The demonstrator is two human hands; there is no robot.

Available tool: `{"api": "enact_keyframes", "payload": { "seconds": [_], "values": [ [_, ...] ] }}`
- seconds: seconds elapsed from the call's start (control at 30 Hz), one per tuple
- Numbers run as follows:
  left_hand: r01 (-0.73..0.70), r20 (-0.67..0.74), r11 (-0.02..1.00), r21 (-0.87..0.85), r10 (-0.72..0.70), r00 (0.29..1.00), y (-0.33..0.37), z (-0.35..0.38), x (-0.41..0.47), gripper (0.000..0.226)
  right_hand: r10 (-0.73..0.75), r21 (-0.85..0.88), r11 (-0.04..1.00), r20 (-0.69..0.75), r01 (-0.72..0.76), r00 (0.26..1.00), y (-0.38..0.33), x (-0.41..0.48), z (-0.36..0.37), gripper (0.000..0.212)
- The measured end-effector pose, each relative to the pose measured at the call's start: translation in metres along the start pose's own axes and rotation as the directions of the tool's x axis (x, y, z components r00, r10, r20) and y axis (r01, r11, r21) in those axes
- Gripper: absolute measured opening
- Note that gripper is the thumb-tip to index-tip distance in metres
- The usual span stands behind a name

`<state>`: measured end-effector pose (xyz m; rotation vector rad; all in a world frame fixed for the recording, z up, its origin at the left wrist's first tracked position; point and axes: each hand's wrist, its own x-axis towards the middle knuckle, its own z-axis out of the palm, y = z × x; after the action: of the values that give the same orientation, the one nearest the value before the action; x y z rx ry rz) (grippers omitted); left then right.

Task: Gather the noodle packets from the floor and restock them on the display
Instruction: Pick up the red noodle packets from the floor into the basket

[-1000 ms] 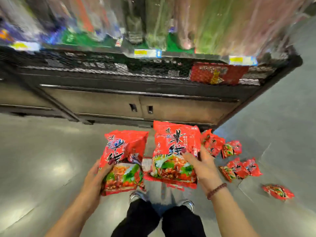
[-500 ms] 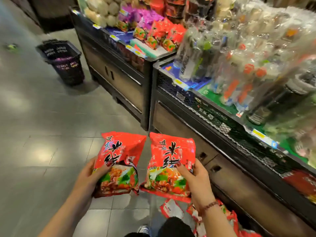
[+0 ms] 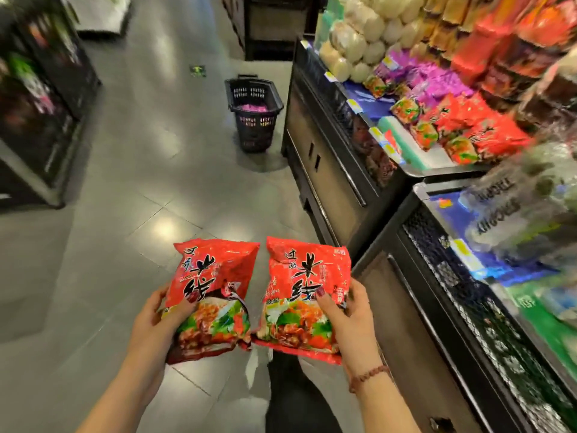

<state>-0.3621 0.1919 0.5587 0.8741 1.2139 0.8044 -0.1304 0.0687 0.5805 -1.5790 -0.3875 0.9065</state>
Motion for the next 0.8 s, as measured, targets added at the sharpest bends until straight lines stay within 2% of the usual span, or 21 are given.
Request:
{"api": "enact_keyframes", "payload": {
  "seconds": [0.07, 0.17, 0.23, 0.43, 0.57, 0.7, 0.8],
  "values": [
    [-0.025, -0.036, 1.000, -0.011, 0.024, 0.999, 0.010, 0.018, 0.029, 0.032, -0.048, -0.032, 0.998, 0.025, 0.048, 0.999, -0.009, 0.044, 0.005, 0.063],
    [-0.040, -0.073, 0.999, -0.037, 0.037, 0.997, 0.031, 0.054, 0.074, 0.037, -0.158, -0.049, 0.985, 0.091, 0.163, 0.983, -0.031, 0.113, 0.008, 0.066],
    [-0.058, -0.084, 0.998, -0.033, 0.055, 0.995, 0.047, 0.079, 0.106, 0.037, -0.174, -0.068, 0.980, 0.153, 0.186, 0.973, -0.051, 0.158, 0.009, 0.067],
    [-0.072, -0.120, 0.997, -0.027, 0.068, 0.990, 0.083, 0.133, 0.184, 0.037, -0.156, -0.037, 0.985, 0.259, 0.171, 0.953, -0.097, 0.270, 0.019, 0.067],
    [-0.059, -0.144, 0.998, -0.025, 0.055, 0.988, 0.104, 0.152, 0.230, 0.033, -0.121, -0.013, 0.992, 0.267, 0.129, 0.956, -0.112, 0.326, 0.034, 0.064],
    [-0.056, -0.120, 0.998, 0.011, 0.057, 0.991, 0.124, 0.169, 0.291, 0.050, -0.089, 0.016, 0.996, 0.249, 0.088, 0.964, -0.123, 0.378, 0.055, 0.064],
    [-0.063, -0.087, 0.998, 0.023, 0.065, 0.994, 0.142, 0.184, 0.347, 0.060, -0.112, 0.008, 0.994, 0.236, 0.113, 0.965, -0.135, 0.425, 0.075, 0.065]
  ]
}}
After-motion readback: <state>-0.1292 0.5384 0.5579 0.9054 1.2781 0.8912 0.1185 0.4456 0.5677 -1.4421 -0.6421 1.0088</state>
